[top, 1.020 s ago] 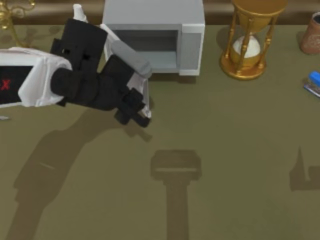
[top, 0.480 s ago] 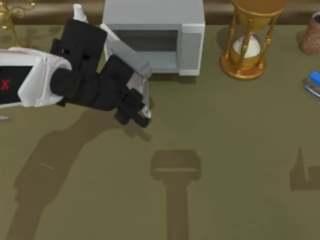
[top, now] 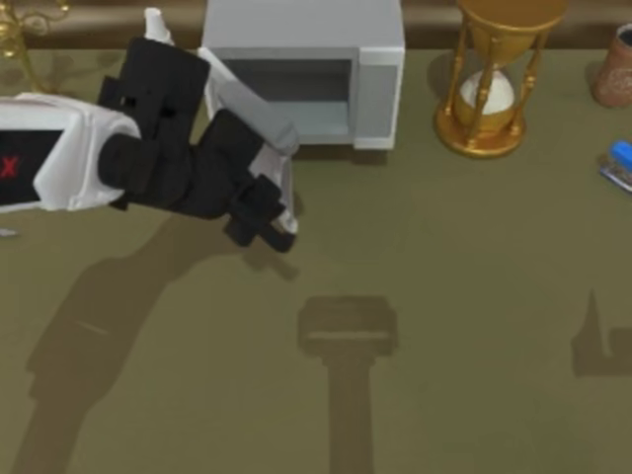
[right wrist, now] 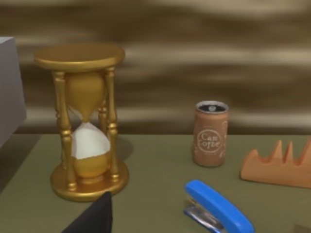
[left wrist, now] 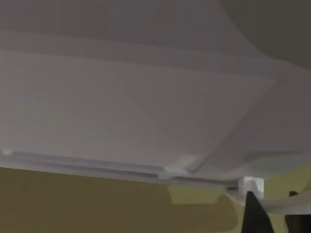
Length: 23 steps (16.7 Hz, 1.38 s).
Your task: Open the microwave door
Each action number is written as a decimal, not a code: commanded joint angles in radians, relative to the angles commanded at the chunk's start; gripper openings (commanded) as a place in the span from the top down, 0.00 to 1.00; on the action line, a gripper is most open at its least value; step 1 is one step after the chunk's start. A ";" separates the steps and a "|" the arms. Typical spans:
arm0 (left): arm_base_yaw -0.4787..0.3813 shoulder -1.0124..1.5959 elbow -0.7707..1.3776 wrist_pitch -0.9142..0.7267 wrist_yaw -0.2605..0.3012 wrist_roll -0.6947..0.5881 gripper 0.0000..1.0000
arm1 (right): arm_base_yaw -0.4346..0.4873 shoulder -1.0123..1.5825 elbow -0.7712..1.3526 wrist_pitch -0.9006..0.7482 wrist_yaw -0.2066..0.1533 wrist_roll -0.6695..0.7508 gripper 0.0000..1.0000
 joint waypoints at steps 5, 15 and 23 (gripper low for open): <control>0.028 -0.008 0.000 -0.017 0.035 0.060 1.00 | 0.000 0.000 0.000 0.000 0.000 0.000 0.00; 0.037 -0.008 -0.002 -0.025 0.045 0.077 1.00 | 0.000 0.000 0.000 0.000 0.000 0.000 0.00; 0.037 -0.008 -0.002 -0.025 0.045 0.077 1.00 | 0.000 0.000 0.000 0.000 0.000 0.000 0.00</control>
